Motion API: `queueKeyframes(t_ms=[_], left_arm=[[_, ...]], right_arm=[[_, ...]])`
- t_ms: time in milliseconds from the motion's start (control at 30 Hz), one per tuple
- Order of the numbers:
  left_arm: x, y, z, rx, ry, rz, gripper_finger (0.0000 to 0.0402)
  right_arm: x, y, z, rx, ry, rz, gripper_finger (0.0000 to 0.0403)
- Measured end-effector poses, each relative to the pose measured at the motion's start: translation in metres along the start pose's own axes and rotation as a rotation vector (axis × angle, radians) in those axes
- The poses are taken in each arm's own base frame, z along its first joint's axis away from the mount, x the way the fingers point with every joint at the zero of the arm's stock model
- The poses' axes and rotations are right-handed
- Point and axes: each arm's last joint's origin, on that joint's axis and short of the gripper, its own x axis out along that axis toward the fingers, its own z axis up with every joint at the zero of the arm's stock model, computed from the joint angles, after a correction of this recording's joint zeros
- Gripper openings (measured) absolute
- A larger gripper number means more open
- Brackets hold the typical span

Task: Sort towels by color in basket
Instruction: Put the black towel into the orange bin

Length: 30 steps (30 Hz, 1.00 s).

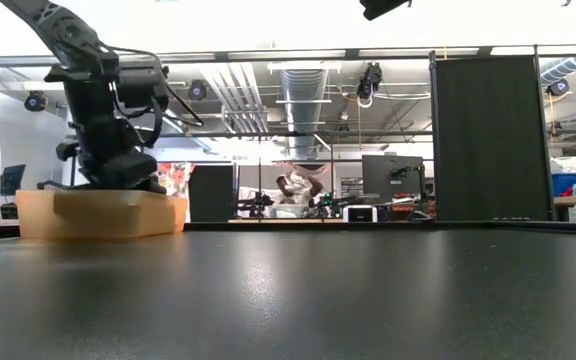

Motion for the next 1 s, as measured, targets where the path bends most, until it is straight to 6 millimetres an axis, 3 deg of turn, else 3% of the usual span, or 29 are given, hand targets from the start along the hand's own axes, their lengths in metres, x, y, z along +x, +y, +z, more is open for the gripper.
queueKeyframes(t_ms=[533,1000], left_arm=[[0.009,-0.001,-0.009,-0.016,0.001,-0.025,0.0000],[-0.035,0.006,0.030,0.036,-0.008,0.016,0.0000]], right_arm=[[0.000,0.001,0.001,0.009,-0.011,0.004,0.0180],[0.000,0.001,0.001,0.011,-0.014,0.005,0.0184]])
